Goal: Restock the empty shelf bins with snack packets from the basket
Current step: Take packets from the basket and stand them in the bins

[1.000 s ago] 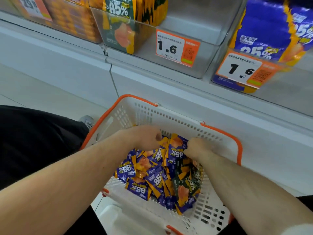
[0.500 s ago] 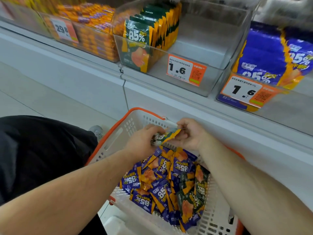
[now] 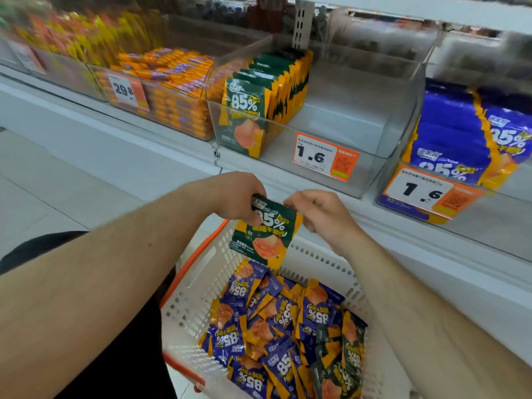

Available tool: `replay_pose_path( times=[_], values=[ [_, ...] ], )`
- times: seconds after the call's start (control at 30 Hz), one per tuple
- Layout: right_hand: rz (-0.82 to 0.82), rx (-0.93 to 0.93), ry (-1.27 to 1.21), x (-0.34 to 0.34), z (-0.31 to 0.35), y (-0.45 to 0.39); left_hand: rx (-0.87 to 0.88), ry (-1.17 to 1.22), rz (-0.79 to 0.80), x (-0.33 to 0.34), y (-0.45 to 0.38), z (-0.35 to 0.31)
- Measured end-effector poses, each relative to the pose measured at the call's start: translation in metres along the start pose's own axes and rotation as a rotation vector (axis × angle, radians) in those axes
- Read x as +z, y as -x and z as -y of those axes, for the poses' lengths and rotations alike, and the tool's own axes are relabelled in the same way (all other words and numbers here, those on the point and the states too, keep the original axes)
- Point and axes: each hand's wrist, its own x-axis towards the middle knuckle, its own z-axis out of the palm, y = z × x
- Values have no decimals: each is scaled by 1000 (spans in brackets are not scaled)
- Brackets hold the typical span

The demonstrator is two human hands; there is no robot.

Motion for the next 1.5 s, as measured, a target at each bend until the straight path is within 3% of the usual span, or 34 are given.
replay_pose_path(
  times=[0.2,0.37,0.47,0.57,0.77,0.9,1.17,1.37,1.43,1.5],
  values=[
    [-80,-56,287,22,21,-1,65,96,-95,-22,-1,10],
    [-318,-265,460,10,74,-23,-28,479,-429,-54,6,34],
    [-444,-410,492,-1,116,-45,-127,556,-535,-65,6,49],
    [-482,-501,474,-4,148,-71,-169,525,-480,-63,5,53],
    [-394,-437,600,11,165,-121,-120,434,-351,-60,6,45],
    [-355,-320,715,21,152,-140,-118,437,-304,-57,8,45],
    [-392,-114,680,29,138,-153,-92,407,-231,-48,2,38],
    [-274,3,728,24,146,-139,-46,335,-125,-35,-6,27],
    [-365,-52,787,20,142,-129,-38,300,-90,-28,-8,24],
    [-522,-233,779,18,132,-115,-32,279,-67,-20,-12,19]
  ],
)
